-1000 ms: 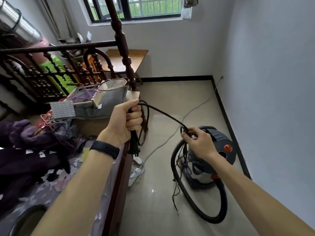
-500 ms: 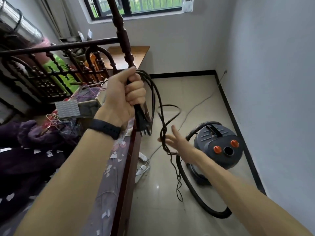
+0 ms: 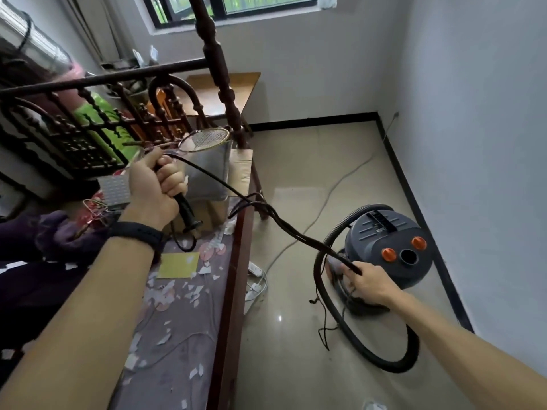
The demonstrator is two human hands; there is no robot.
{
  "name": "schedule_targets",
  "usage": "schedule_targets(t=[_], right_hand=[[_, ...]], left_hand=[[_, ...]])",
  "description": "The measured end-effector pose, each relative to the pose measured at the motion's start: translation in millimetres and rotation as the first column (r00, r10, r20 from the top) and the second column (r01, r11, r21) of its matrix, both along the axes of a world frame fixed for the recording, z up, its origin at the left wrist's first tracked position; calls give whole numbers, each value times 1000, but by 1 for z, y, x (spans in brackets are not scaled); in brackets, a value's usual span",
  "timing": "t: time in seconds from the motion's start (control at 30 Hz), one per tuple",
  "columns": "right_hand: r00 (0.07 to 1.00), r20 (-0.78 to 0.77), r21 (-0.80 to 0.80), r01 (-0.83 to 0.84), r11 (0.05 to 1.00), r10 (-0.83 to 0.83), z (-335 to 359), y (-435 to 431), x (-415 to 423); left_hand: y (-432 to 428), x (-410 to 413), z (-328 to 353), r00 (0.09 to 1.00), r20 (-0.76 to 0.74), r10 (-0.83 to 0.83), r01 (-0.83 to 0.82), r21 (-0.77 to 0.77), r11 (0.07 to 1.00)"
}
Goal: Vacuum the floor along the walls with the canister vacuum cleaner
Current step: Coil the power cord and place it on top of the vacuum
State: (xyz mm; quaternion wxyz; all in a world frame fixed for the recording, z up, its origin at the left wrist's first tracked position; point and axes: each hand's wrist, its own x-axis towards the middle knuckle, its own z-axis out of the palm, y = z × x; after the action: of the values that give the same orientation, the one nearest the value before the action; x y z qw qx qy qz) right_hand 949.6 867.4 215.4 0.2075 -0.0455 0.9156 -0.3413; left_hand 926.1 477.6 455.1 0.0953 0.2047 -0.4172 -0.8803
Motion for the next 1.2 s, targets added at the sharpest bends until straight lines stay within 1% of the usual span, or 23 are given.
schedule_targets(t=[0.07,0.17,0.23,0.33,0.43,0.47,0.5,0.53,0.57,0.6,0.63,0.67,0.7,0.77,0.83,0.9,0.93,0.97,1.03,1.07,1.1,1.13,1.2], right_hand=[[997,68,-39,36,999,-34,1,2,4],[988,152,-143,37,989,-15,4,6,7],[982,190,-147,38,988,-9,2,15,6],[983,149,-88,120,989,-106,-3,33,-3],[976,92,-61,204,977,-198,-4,37,-24],[969,95,-92,236,967,-228,-3,37,-33],[956,128,-159,283,946,-265,-4,37,-43],[932,192,-219,345,913,-307,-6,36,-54],[900,274,-243,406,881,-339,-6,36,-64],[873,346,-231,434,871,-344,-4,35,-74],[869,376,-209,416,885,-320,-4,33,-83],[887,370,-183,361,915,-276,-3,29,-93],[918,342,-151,266,952,-202,1,22,-104],[963,271,-88,27,996,-2,21,2,-129],[954,222,-118,-177,977,199,53,-25,-155],[929,171,-180,-299,937,329,89,-46,-178],[935,129,-213,-298,931,329,103,-52,-188],[955,76,-263,-257,930,285,111,-56,-199],[997,11,-344,-68,936,77,117,-60,-222],[1000,-18,-323,9,946,-16,115,-63,-231],[996,-42,-282,62,957,-77,110,-66,-239],[992,-55,-251,100,963,-117,102,-68,-246],[987,-56,-224,132,966,-148,85,-67,-256]], left_hand=[[-7,-5,-14,1000,15,18,-19,24,1000],[-21,-16,-33,991,48,128,-132,119,984],[-39,-23,-40,980,62,191,-196,101,975],[-67,-36,-51,970,100,222,-225,23,974],[-74,-57,-67,951,164,262,-263,-13,965],[-71,-65,-72,943,185,275,-276,-19,961],[-66,-73,-78,941,203,271,-274,-15,962],[-60,-81,-84,946,211,245,-250,-5,968],[-53,-86,-89,957,217,192,-196,-5,981],[-44,-90,-96,966,232,118,-112,-39,993],[-32,-97,-102,966,258,30,-4,-100,995],[-15,-104,-108,954,295,-53,108,-171,979],[6,-110,-114,934,337,-121,208,-236,949],[53,-121,-127,889,402,-219,359,-316,878],[97,-131,-138,844,418,-335,497,-375,783],[132,-139,-146,787,422,-449,614,-473,632],[144,-141,-147,765,415,-493,645,-492,586],[154,-143,-147,745,404,-531,666,-477,574],[165,-149,-148,715,404,-571,699,-384,604],[167,-153,-150,696,423,-580,715,-335,614],[167,-159,-151,671,443,-595,737,-310,600],[165,-167,-153,634,473,-612,771,-324,548],[158,-183,-156,528,504,-684,847,-373,379]])
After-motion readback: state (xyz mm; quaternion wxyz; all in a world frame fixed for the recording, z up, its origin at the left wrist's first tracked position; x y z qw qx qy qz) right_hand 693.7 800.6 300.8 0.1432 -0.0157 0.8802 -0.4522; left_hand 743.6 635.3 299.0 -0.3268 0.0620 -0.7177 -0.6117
